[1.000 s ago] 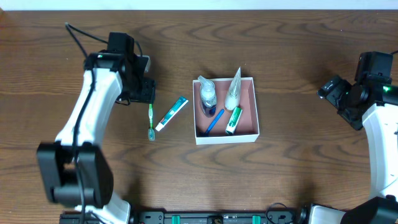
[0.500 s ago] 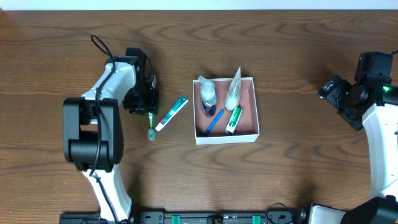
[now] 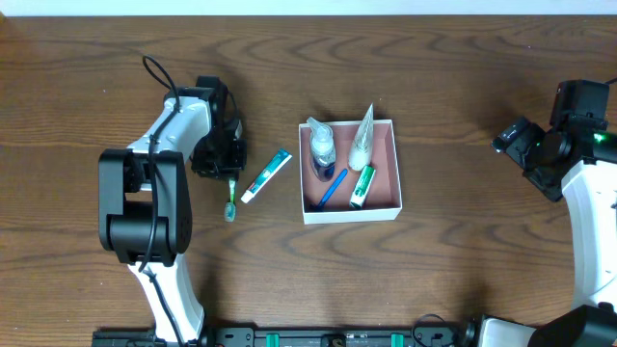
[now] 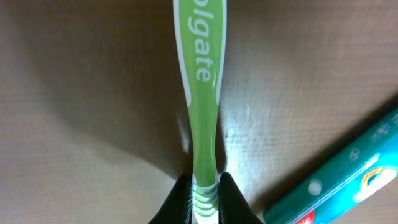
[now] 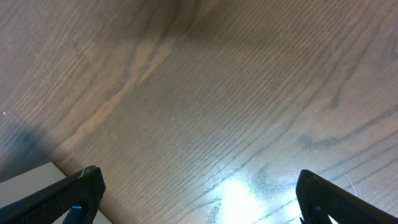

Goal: Pack container
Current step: 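Grasp the green-white toothbrush with the left gripper, then place the toothbrush diagonally into the box and release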

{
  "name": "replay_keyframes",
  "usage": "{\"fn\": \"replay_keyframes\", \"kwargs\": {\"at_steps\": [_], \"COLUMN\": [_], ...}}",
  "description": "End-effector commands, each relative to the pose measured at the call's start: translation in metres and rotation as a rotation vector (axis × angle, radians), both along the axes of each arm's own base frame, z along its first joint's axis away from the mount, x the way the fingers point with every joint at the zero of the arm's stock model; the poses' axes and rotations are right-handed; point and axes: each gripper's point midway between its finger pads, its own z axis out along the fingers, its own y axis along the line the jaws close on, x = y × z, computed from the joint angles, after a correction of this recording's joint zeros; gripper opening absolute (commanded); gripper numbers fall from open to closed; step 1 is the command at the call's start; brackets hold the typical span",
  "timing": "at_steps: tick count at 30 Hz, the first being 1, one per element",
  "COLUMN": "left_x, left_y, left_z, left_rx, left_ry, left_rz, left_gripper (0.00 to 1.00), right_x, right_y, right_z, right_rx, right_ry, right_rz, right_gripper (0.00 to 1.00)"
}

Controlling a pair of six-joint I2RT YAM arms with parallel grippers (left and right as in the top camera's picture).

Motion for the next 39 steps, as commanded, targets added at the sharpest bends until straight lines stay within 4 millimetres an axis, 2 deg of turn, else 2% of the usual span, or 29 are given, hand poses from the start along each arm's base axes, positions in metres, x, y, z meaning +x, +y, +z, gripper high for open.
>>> {"fn": "replay_keyframes", "kwargs": {"at_steps": [1, 5, 9, 13, 17, 20, 23, 25, 28, 34, 35, 37, 38, 39], "left_x": [0.004, 0.005, 0.000, -0.015, -0.041, -0.065, -0.085, -0.090, -0.079, -0.048, -0.044, -0.040, -0.038, -0.037], "left_y": [0.000, 0.004, -0.002, -0.035, -0.082, -0.123, -0.161, -0.181, -0.205, -0.228, -0.230, -0.234, -0.235, -0.236], "left_z": [0.026, 0.079, 0.137, 0.188, 0.213, 0.213, 0.200, 0.186, 0.162, 0.123, 0.118, 0.111, 0.110, 0.110], "left_rx": [-0.001, 0.015, 0.002, -0.065, -0.102, -0.131, -0.153, -0.148, -0.110, -0.062, -0.054, -0.053, -0.051, -0.052], "left_ry": [-0.035, -0.123, -0.262, -0.423, -0.512, -0.536, -0.536, -0.541, -0.568, -0.588, -0.588, -0.591, -0.597, -0.601], "left_rz": [-0.002, -0.008, -0.022, -0.172, -0.463, -0.767, -1.075, -1.231, -1.359, -1.438, -1.451, -1.460, -1.459, -1.458], "left_gripper": [0.06, 0.06, 0.06, 0.06, 0.06, 0.06, 0.06, 0.06, 0.06, 0.07, 0.14, 0.17, 0.24, 0.27], "right_x": [0.000, 0.000, 0.000, 0.000, 0.000, 0.000, 0.000, 0.000, 0.000, 0.000, 0.000, 0.000, 0.000, 0.000], "right_y": [-0.002, -0.002, -0.002, -0.002, -0.002, -0.002, -0.002, -0.002, -0.002, -0.002, -0.002, -0.002, -0.002, -0.002], "right_z": [0.002, 0.002, 0.002, 0.002, 0.002, 0.002, 0.002, 0.002, 0.002, 0.002, 0.002, 0.002, 0.002, 0.002], "right_rx": [-0.011, -0.011, -0.011, -0.011, -0.011, -0.011, -0.011, -0.011, -0.011, -0.011, -0.011, -0.011, -0.011, -0.011], "right_ry": [-0.003, -0.003, -0.003, -0.003, -0.003, -0.003, -0.003, -0.003, -0.003, -0.003, -0.003, -0.003, -0.003, -0.003], "right_rz": [0.008, 0.008, 0.008, 0.008, 0.008, 0.008, 0.008, 0.008, 0.008, 0.008, 0.008, 0.008, 0.008, 0.008], "right_gripper": [0.99, 0.99, 0.99, 0.99, 0.99, 0.99, 0.99, 0.99, 0.99, 0.99, 0.99, 0.99, 0.99, 0.99]}}
